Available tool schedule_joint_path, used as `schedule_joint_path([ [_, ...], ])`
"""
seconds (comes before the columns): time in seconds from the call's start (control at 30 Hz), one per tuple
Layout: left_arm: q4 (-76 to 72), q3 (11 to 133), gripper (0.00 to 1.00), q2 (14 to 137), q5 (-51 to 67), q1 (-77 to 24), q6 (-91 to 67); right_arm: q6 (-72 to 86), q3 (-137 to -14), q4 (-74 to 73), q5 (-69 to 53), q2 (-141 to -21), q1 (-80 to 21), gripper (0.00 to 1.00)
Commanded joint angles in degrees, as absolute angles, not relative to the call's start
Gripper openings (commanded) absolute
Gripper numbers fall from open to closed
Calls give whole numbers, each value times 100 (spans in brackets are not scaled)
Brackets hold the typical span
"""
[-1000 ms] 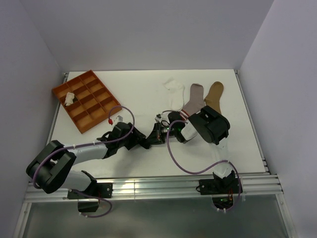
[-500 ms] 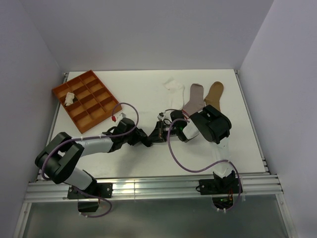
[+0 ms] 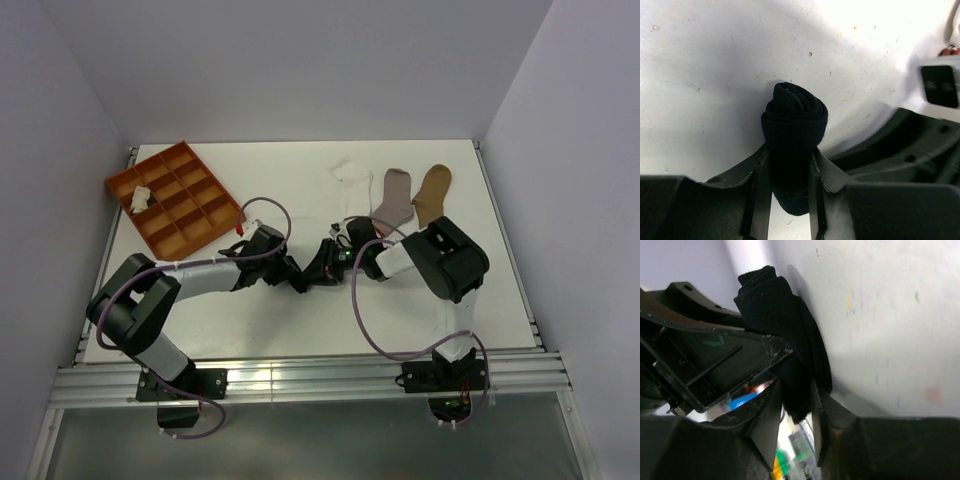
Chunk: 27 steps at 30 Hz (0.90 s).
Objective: Roll the socks
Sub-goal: Pick up the sock at the center of the board.
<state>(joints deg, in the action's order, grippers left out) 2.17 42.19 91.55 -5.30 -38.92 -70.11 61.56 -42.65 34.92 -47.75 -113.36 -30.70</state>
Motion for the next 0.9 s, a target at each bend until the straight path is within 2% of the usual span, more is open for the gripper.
schedule_joint_path([
  [0.0, 1661, 4227, 0, 9475, -1072, -3929, -6540, 5161, -4131, 1549, -3579, -10628, -3041, 38],
  [0.27, 2232, 4728, 0, 9502, -1371, -3929, -6126, 4052, -3824, -393, -1314, -8554, -3032, 40],
  [0.53, 2943, 5519, 0, 8939, -1846, -3789, -5573, 3437, -3849, -1519, 130, -5996, -3032, 41],
  [0.6, 2997, 5704, 0, 8816, -1811, -3666, -5459, 3340, -3955, -1845, 533, -5618, -3032, 45],
  [0.73, 3181, 6011, 0, 8544, -1741, -3183, -5178, 3235, -4253, -2214, 992, -4844, -3032, 60],
  [0.87, 3505, 6555, 0, 8403, -1661, -2594, -4852, 3156, -4464, -2627, 1467, -4221, -3015, 69],
])
